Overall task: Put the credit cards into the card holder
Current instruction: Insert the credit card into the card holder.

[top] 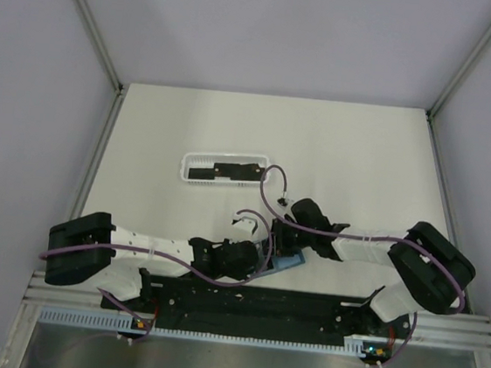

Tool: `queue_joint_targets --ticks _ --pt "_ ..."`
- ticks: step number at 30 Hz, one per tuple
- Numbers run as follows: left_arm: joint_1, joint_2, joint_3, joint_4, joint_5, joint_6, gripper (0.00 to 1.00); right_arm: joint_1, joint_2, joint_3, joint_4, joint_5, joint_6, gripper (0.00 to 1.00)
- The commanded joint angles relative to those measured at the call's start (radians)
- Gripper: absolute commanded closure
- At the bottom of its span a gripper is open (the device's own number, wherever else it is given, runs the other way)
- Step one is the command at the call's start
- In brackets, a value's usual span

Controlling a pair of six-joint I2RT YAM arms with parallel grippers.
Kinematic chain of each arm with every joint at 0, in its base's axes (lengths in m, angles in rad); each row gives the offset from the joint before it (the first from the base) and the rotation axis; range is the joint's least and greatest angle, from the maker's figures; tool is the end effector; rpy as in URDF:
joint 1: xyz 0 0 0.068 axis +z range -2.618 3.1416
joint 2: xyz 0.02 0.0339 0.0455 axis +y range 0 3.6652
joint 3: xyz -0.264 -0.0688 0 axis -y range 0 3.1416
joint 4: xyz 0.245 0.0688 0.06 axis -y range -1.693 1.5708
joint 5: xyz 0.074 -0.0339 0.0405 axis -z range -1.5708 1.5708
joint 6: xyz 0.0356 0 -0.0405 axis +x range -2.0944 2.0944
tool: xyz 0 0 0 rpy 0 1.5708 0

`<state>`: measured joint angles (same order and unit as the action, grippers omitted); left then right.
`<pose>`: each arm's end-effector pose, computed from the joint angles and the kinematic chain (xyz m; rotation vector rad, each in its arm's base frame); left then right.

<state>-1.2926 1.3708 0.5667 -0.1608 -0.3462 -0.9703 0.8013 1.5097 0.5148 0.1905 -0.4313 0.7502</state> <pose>0.0781 -0.2293 0.1491 0.2693 2.5183 -0.5273 0.1712 0.1981 0.1276 -0.3010 2.6379 1.1602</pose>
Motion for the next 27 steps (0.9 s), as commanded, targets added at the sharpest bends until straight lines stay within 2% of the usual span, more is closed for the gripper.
queue_joint_targets --ticks 1,4,8,12,21,27 --pt "-0.001 0.031 -0.011 -0.055 -0.019 0.005 1.0 0.016 -0.04 0.024 -0.245 0.147 -0.097 0.73" --pt "-0.001 0.028 -0.011 -0.055 -0.017 0.004 1.0 0.018 -0.077 0.056 -0.336 0.206 -0.12 0.66" --pt "-0.001 0.025 -0.011 -0.059 -0.019 0.002 1.0 0.018 -0.108 0.096 -0.414 0.252 -0.144 0.61" --pt "-0.001 0.024 -0.011 -0.06 -0.02 0.004 1.0 0.016 -0.126 0.106 -0.447 0.284 -0.147 0.61" --pt "-0.001 0.025 -0.01 -0.062 -0.025 0.005 1.0 0.016 -0.173 0.106 -0.483 0.377 -0.121 0.71" --pt "-0.001 0.036 -0.011 -0.055 -0.019 -0.001 1.0 0.018 -0.23 0.116 -0.537 0.427 -0.115 0.61"
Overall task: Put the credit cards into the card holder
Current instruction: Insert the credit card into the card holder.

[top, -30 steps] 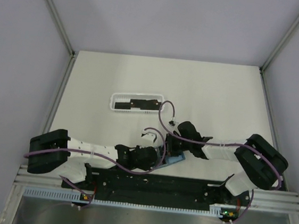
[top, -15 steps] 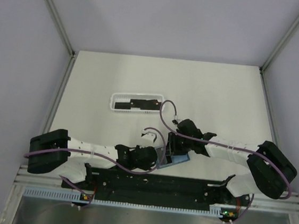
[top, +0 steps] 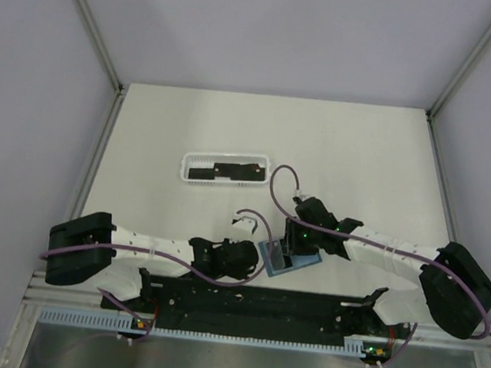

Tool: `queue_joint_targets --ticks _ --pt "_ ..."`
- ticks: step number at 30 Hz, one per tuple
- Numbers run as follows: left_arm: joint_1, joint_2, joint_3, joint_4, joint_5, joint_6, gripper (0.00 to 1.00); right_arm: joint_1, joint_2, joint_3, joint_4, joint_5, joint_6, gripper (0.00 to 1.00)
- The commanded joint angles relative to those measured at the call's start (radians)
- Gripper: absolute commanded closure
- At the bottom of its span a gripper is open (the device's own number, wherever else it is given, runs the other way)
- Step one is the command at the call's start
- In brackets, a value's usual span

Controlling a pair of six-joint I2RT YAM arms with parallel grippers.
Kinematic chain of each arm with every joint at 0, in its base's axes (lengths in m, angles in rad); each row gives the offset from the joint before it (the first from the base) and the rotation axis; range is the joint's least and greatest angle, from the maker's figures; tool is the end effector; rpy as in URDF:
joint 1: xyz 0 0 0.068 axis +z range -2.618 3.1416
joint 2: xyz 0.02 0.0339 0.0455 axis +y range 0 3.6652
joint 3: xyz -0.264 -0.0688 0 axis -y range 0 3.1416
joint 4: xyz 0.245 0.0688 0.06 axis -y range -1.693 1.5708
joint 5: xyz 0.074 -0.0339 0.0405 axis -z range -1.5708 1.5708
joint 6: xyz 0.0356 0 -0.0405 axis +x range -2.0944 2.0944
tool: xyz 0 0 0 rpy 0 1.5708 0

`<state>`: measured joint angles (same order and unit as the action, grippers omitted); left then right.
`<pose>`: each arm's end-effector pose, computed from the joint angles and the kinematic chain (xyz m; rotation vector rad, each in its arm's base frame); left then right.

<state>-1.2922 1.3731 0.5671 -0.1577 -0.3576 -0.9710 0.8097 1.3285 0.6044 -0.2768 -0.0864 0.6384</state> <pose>0.0786 -0.2295 0.1490 0.2621 2.5099 -0.5207 0.1626 0.1752 0.1603 -0.2655 2.6921 0.6125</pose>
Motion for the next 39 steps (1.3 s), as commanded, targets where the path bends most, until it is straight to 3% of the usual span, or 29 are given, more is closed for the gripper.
queue_joint_targets --ticks 1,2,6,12,21,39 --pt "-0.001 0.034 -0.01 -0.056 -0.006 0.0 1.0 0.008 -0.054 0.029 -0.082 0.117 0.001 0.61" --pt "-0.001 0.035 -0.01 -0.055 -0.006 0.0 1.0 0.008 -0.061 0.032 -0.094 0.135 0.007 0.62" --pt "-0.001 0.035 -0.01 -0.055 -0.004 0.0 1.0 0.008 -0.091 0.031 -0.107 0.174 0.03 0.9" --pt "-0.001 0.04 -0.007 -0.055 -0.004 0.0 1.0 0.008 -0.098 0.031 -0.113 0.198 0.038 0.86" --pt "-0.001 0.079 0.039 -0.051 -0.007 0.029 1.0 0.008 -0.005 0.061 -0.105 0.165 0.0 0.98" --pt "0.031 0.219 0.129 -0.003 0.031 0.084 1.0 0.008 0.043 0.021 -0.016 0.039 -0.017 1.0"
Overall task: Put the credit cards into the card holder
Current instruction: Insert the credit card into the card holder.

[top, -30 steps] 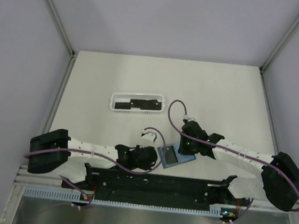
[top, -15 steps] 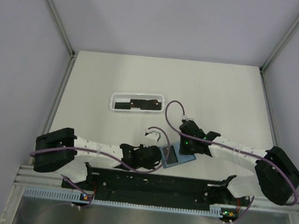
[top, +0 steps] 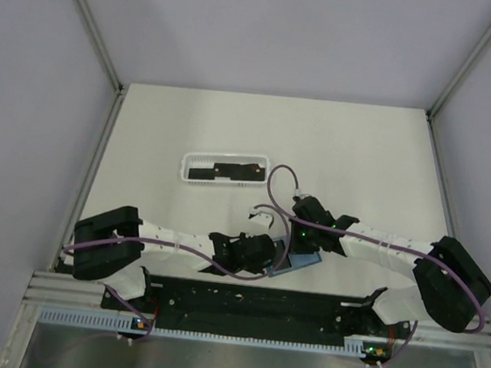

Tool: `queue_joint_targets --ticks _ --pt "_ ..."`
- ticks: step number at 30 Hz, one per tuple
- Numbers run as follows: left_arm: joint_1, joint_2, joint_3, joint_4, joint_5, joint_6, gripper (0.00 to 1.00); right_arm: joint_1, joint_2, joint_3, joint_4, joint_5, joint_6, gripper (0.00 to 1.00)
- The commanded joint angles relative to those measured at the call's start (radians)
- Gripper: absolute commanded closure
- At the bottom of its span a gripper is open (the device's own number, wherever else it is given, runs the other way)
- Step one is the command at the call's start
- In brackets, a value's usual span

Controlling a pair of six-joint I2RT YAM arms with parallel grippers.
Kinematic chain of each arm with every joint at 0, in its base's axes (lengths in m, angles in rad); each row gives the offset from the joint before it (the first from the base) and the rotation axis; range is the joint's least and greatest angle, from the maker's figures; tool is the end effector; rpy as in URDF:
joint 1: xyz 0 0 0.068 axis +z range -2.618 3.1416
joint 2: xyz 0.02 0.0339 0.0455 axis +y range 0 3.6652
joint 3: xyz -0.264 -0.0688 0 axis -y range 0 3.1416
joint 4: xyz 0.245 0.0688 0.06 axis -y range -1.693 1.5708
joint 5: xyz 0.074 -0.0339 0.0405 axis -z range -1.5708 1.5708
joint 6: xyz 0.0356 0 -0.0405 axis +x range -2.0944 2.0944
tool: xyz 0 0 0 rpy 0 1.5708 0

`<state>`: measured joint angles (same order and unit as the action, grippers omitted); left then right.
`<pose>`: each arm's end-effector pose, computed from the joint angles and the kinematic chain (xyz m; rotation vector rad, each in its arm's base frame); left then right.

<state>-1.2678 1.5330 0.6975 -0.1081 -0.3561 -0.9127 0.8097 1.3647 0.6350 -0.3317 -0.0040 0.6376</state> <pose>0.0960 -0.2653 0.1489 0.2977 2.4844 -0.5105 0.1668 0.1754 0.1576 -0.2355 2.7132 0.4736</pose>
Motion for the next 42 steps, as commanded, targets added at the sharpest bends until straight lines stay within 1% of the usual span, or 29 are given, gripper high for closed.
queue_joint_targets --ticks 1,12,14,15,17,19,21,24,26,29,32,36,37,39,42 --pt "0.008 0.065 -0.001 -0.048 0.032 0.026 1.0 0.008 0.008 -0.012 0.043 -0.051 -0.016 1.0" --pt "0.012 0.081 -0.015 -0.035 0.042 0.02 1.0 0.009 -0.006 -0.032 0.092 -0.119 -0.019 1.0" --pt "0.012 0.081 -0.018 -0.036 0.043 0.018 1.0 0.009 -0.035 -0.021 0.063 -0.082 -0.024 1.0" --pt "0.012 0.078 -0.019 -0.038 0.042 0.017 1.0 0.008 -0.067 -0.012 0.031 -0.032 -0.027 0.98" --pt "0.012 0.07 -0.032 -0.039 0.042 0.009 1.0 0.009 -0.132 0.014 -0.039 0.031 -0.033 0.91" --pt "0.012 0.056 -0.044 -0.038 0.042 0.006 1.0 0.009 -0.205 0.043 -0.107 0.114 -0.047 0.78" --pt "0.012 0.043 -0.058 -0.038 0.04 0.003 1.0 0.008 -0.263 0.074 -0.18 0.205 -0.05 0.63" --pt "0.012 0.016 -0.067 -0.045 0.037 0.001 1.0 0.009 -0.305 0.127 -0.311 0.323 -0.047 0.48" --pt "0.012 0.003 -0.067 -0.053 0.031 0.0 1.0 0.009 -0.288 0.164 -0.401 0.39 -0.032 0.43" --pt "0.012 -0.014 -0.061 -0.064 0.026 0.003 1.0 0.008 -0.227 0.201 -0.516 0.464 -0.001 0.42" --pt "0.012 -0.028 -0.058 -0.074 0.025 0.008 1.0 0.008 -0.17 0.203 -0.524 0.473 0.013 0.42" --pt "0.012 -0.048 -0.061 -0.085 0.02 0.009 1.0 0.005 -0.122 0.206 -0.514 0.493 0.016 0.47" --pt "0.012 -0.056 -0.061 -0.087 0.019 0.009 1.0 0.003 -0.11 0.207 -0.507 0.495 0.013 0.5" --pt "0.012 -0.063 -0.066 -0.087 0.02 0.008 1.0 -0.013 -0.104 0.206 -0.489 0.483 0.002 0.55" --pt "0.012 -0.071 -0.067 -0.091 0.017 0.008 1.0 -0.036 -0.092 0.193 -0.458 0.454 -0.016 0.59"
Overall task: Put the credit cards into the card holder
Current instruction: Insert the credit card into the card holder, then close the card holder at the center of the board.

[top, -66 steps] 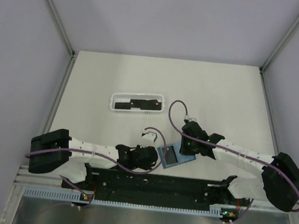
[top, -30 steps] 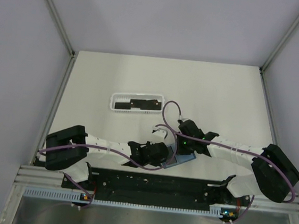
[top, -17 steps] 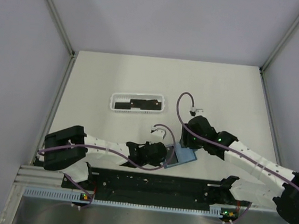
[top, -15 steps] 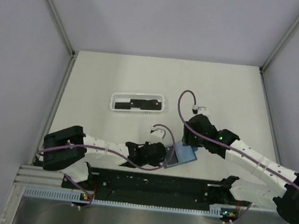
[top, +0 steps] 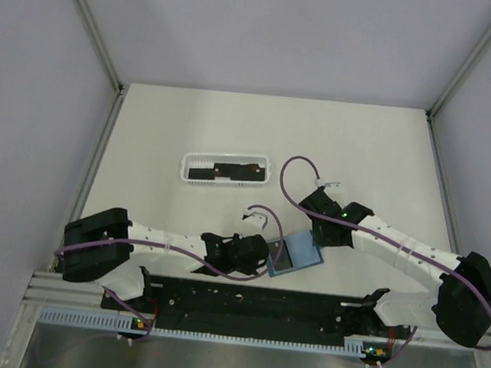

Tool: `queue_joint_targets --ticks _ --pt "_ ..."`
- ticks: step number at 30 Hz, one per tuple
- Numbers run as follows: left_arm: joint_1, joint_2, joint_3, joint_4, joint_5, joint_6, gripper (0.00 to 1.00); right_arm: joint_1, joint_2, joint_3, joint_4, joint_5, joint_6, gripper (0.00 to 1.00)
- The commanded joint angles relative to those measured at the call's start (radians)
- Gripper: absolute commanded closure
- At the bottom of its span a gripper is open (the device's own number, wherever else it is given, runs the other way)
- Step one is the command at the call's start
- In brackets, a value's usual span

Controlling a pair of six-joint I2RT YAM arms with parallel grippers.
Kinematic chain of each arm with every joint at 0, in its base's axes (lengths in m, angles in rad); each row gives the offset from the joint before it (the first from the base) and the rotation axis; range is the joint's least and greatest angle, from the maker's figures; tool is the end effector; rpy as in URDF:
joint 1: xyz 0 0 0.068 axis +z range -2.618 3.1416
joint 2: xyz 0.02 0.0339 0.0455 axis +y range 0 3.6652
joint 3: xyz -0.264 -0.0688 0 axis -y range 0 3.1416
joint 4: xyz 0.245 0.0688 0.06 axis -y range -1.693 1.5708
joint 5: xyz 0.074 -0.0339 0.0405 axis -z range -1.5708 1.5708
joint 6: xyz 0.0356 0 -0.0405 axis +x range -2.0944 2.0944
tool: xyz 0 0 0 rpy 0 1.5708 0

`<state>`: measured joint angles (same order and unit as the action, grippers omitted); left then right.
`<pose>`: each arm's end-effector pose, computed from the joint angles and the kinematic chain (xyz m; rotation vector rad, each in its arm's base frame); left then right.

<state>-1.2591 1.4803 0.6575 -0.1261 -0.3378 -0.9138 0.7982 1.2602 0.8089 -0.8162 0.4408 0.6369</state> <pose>0.0939 -0.2528 0.1502 0.2961 2.5000 -0.5153 0.1628 0.1453 0.2107 -0.1218 2.6208 -0.1791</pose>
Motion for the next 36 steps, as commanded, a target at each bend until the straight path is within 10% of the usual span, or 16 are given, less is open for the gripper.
queue_joint_targets --ticks 1,10,16,36 --pt "0.003 -0.018 -0.029 -0.073 -0.001 0.007 1.0 -0.033 0.018 0.013 0.04 -0.005 -0.019 0.6" --pt "0.003 -0.034 -0.048 -0.069 -0.001 -0.008 1.0 -0.05 0.059 -0.036 0.141 -0.057 -0.055 0.7" --pt "0.003 -0.04 -0.058 -0.072 -0.003 -0.01 1.0 -0.054 0.079 -0.036 0.15 -0.045 -0.063 1.0" --pt "0.003 -0.018 -0.091 -0.018 0.008 -0.036 1.0 -0.053 -0.205 -0.244 0.61 -0.789 0.056 1.0"
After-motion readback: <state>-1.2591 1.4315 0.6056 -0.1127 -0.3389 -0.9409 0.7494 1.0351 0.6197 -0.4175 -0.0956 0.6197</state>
